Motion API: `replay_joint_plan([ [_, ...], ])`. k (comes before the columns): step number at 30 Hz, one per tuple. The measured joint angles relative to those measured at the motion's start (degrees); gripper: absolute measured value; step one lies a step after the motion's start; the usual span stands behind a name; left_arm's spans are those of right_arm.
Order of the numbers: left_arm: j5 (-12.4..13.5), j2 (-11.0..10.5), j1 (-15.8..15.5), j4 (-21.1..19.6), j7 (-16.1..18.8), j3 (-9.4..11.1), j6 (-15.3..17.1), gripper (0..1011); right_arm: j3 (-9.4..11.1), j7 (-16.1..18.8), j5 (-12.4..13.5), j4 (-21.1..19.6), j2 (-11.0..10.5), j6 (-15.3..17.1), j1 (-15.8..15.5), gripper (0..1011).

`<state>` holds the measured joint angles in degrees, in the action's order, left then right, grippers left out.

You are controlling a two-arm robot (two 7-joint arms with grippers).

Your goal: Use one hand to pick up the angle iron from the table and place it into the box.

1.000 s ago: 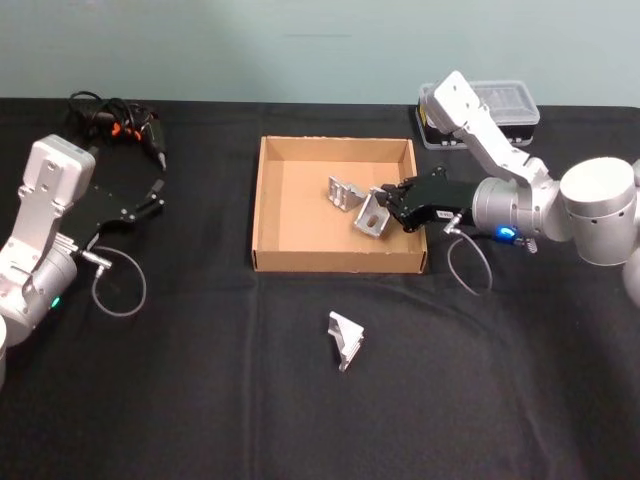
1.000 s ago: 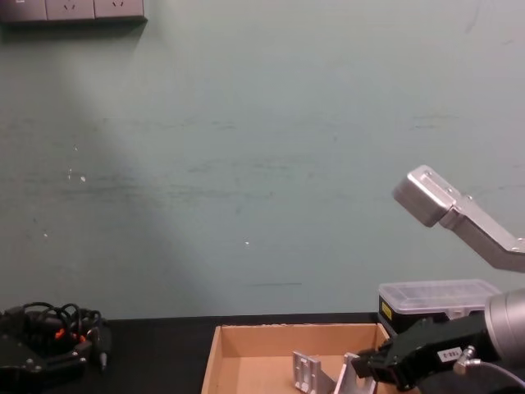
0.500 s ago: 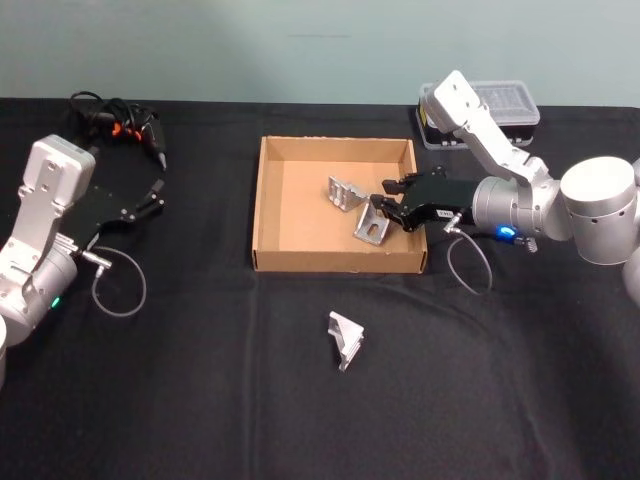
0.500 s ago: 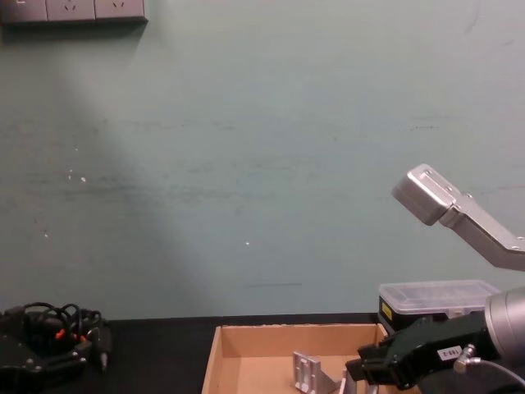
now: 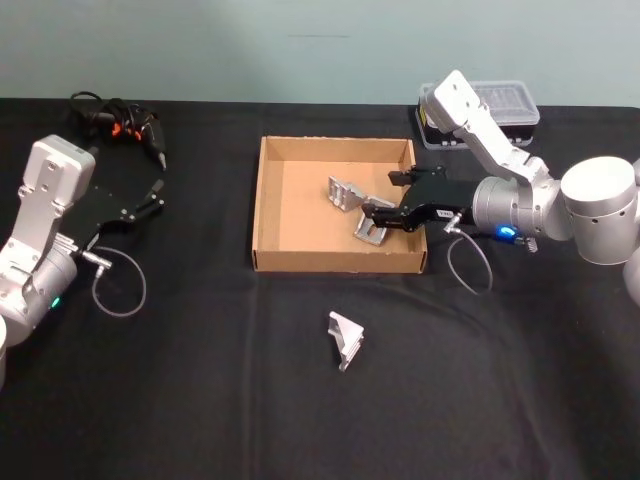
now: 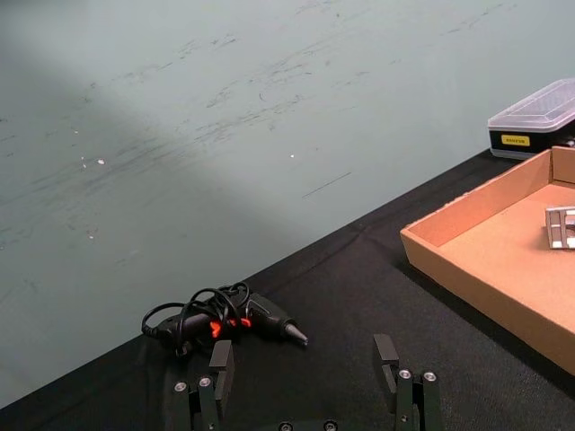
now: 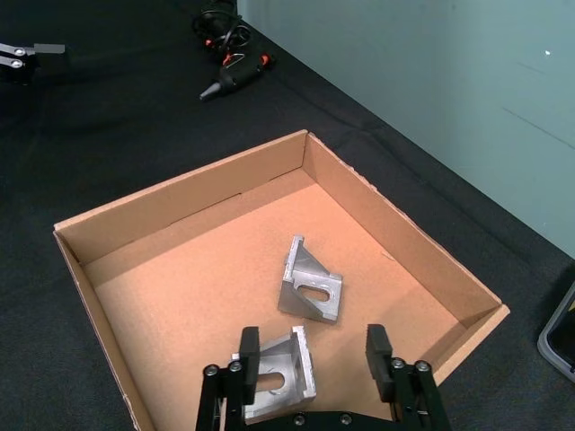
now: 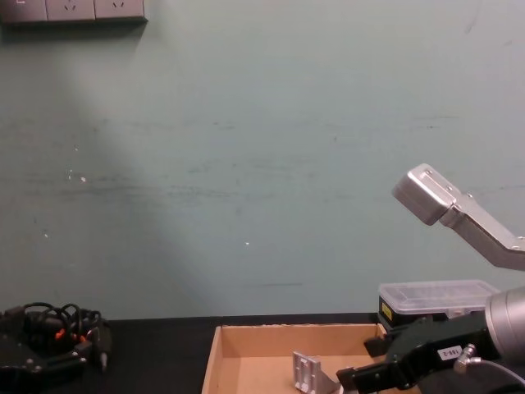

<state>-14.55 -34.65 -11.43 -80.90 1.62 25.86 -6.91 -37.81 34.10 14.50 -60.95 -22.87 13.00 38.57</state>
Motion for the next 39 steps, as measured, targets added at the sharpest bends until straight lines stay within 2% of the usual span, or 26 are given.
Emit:
replay_joint_plan([
  [1, 0.00, 0.00, 0.00, 0.00, 0.00, 0.00, 0.00, 1011, 0.00, 0.00, 0.01, -0.01, -0.01, 0.01, 0.00, 775],
  [4, 0.00, 0.00, 0.00, 0.00, 0.00, 0.00, 0.00, 1011, 0.00, 0.00, 0.02, -0.02, -0.02, 0.01, 0.00, 829],
  [6, 0.00, 0.00, 0.00, 0.00, 0.00, 0.00, 0.00, 1011, 0.88, 0.23, 0.34, -1.31, -0.41, -0.48, -1.09, 915],
  [10, 0.00, 0.00, 0.00, 0.00, 0.00, 0.00, 0.00, 1011, 2.21, 0.76, 1.03, -3.24, -1.12, -1.14, -2.53, 991],
  [15, 0.00, 0.00, 0.00, 0.00, 0.00, 0.00, 0.00, 1011, 4.79, 2.33, 3.59, -9.85, -3.78, -2.52, -6.12, 1003],
  [16, 0.00, 0.00, 0.00, 0.00, 0.00, 0.00, 0.00, 1011, 5.53, 2.98, 4.66, -12.27, -4.74, -2.82, -7.37, 1002],
  [19, 0.00, 0.00, 0.00, 0.00, 0.00, 0.00, 0.00, 1011, 6.32, 4.07, 6.19, -15.57, -6.27, -3.47, -9.12, 1003],
  [21, 0.00, 0.00, 0.00, 0.00, 0.00, 0.00, 0.00, 1011, 6.76, 5.55, 7.57, -18.69, -8.14, -4.58, -10.87, 1003],
  [26, 0.00, 0.00, 0.00, 0.00, 0.00, 0.00, 0.00, 1011, 6.67, 8.46, 9.39, -23.21, -11.92, -6.67, -14.35, 1003],
  [27, 0.00, 0.00, 0.00, 0.00, 0.00, 0.00, 0.00, 1011, 6.41, 9.35, 9.82, -24.55, -13.28, -7.50, -15.84, 1003],
  [29, 0.00, 0.00, 0.00, 0.00, 0.00, 0.00, 0.00, 1011, 6.10, 10.02, 10.28, -26.00, -14.72, -8.45, -17.56, 1003],
  [30, 0.00, 0.00, 0.00, 0.00, 0.00, 0.00, 0.00, 1011, 6.10, 10.02, 10.28, -26.00, -14.72, -8.45, -17.56, 1003],
  [32, 0.00, 0.00, 0.00, 0.00, 0.00, 0.00, 0.00, 1011, 5.48, 10.22, 10.69, -28.03, -16.37, -9.14, -19.98, 1003],
  [39, 0.00, 0.00, 0.00, 0.00, 0.00, 0.00, 0.00, 1011, 4.05, 10.02, 10.85, -30.46, -17.73, -9.71, -22.77, 1003],
])
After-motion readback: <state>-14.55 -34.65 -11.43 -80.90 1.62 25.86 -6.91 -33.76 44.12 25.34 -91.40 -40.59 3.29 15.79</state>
